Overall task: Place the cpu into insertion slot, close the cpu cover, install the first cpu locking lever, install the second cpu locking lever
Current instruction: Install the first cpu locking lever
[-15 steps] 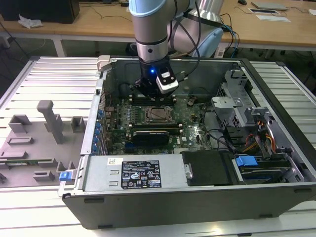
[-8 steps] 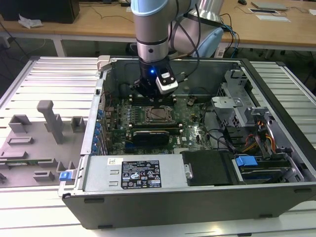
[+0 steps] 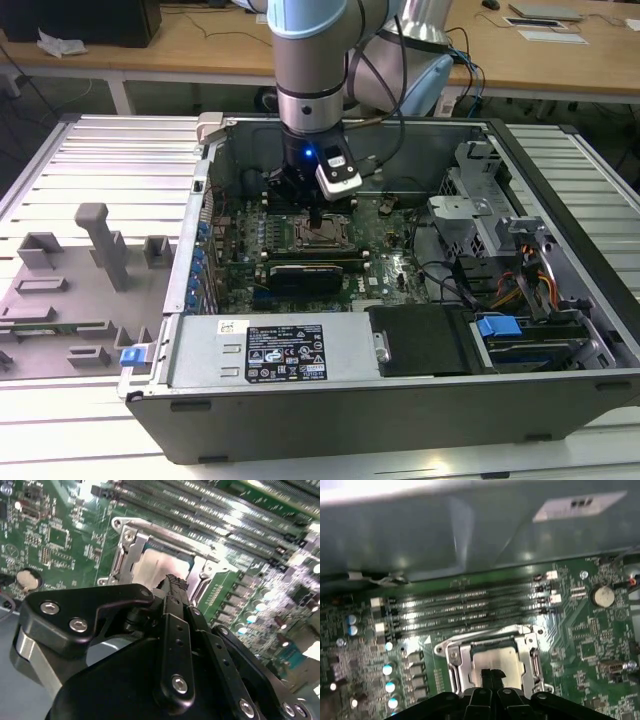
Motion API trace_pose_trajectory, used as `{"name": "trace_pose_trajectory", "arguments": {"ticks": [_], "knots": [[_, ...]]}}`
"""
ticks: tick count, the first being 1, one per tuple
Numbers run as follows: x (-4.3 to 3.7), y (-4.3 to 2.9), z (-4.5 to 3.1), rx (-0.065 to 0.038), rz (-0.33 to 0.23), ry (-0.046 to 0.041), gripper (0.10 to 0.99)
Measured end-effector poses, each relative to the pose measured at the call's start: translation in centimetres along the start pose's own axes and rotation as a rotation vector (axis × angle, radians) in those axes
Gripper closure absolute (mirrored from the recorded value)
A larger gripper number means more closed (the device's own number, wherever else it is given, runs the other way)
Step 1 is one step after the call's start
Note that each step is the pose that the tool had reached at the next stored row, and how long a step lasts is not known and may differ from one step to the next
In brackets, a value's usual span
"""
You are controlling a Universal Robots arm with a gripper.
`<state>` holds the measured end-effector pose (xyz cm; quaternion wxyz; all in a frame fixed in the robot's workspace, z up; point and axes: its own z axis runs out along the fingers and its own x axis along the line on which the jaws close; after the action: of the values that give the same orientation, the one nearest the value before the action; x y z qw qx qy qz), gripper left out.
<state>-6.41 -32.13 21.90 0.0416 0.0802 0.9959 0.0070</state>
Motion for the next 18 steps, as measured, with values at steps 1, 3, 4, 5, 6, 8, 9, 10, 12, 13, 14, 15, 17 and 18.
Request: {"name": "trace_pose_trajectory", "arguments": {"ticks": [1, 3, 4, 5, 6, 8, 9, 10, 12, 13, 14, 15, 17, 18], "knots": [[0.0, -0.01, -0.01, 0.005, 0.0, 0.0024, 0.98], [0.0, -0.02, -0.02, 0.007, -0.001, 0.0028, 0.98], [-0.02, -0.01, -0.01, 0.007, -0.002, 0.0029, 0.98], [-0.11, 0.01, 0.0, 0.006, -0.008, 0.0029, 0.98], [-0.26, 0.03, 0.02, 0.005, -0.022, 0.0032, 0.98], [-0.56, 0.08, 0.08, 0.003, -0.054, 0.004, 0.98], [-0.67, 0.1, 0.11, 0.002, -0.064, 0.0045, 0.98], [-0.8, 0.12, 0.13, 0.001, -0.074, 0.0052, 0.98], [-1.11, 0.15, 0.18, 0.0, -0.093, 0.0071, 0.98], [-1.14, 0.15, 0.18, 0.0, -0.098, 0.0078, 0.98], [-1.14, 0.15, 0.18, 0.0, -0.098, 0.0079, 0.98], [-1.15, 0.15, 0.19, 0.0, -0.098, 0.0079, 0.98], [-1.18, 0.0, 0.18, 0.0, -0.099, 0.0079, 0.98], [-1.19, -0.14, 0.18, 0.0, -0.098, 0.0079, 0.98]]}}
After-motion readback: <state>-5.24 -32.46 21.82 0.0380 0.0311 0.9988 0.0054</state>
